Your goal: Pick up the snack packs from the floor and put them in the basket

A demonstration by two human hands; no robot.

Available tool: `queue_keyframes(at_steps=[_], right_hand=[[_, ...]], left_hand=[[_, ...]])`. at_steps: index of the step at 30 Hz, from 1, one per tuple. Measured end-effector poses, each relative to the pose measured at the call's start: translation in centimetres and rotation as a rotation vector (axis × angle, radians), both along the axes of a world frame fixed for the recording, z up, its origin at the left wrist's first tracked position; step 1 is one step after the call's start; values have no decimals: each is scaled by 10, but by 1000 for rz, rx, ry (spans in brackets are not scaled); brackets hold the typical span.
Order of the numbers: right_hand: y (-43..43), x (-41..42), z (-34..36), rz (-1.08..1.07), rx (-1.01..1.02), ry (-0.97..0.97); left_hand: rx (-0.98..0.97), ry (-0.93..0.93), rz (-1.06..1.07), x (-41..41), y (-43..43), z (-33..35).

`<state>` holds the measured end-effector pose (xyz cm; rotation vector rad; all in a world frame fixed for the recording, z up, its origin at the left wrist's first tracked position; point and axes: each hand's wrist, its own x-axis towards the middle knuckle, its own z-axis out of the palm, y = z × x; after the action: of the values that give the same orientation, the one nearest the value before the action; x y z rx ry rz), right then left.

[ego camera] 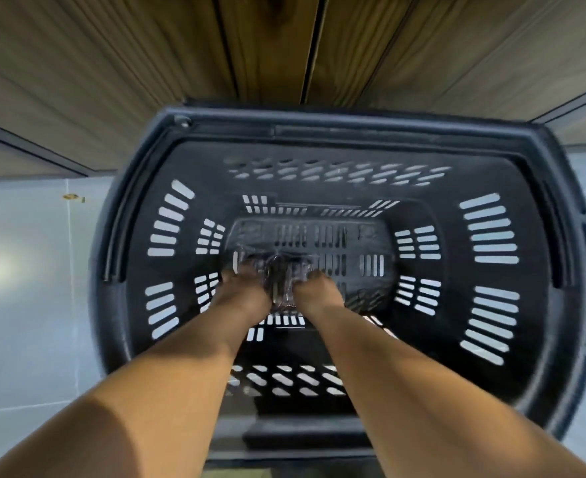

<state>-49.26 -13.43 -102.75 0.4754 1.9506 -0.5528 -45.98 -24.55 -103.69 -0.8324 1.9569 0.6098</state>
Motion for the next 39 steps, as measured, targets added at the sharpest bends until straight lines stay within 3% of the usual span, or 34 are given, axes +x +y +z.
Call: queue_keyframes(at_steps=[5,12,15,20,26,31,35,39], right_hand=[[0,-14,84,-79,-144,124],[-18,-34,212,6,-242,264],[-24,-29,294,-200,-385,368],[-18,-8,435,-294,-564,607],[1,-6,578,-204,-679,767],[19,-12,674,-147,-778,798],[29,-15,733,-1,-835,811],[37,-9,781,191,-906,827]], left_hand=[[-13,116,-39,-10,-9,84],[13,155,-132,-44,-12,220],[92,196,-39,-50,-9,297],[56,570,231,-22,-10,428],[27,794,414,12,-17,563],[3,974,355,19,-12,670],[-69,1105,324,35,1,741],[-186,1189,437,66,13,791]])
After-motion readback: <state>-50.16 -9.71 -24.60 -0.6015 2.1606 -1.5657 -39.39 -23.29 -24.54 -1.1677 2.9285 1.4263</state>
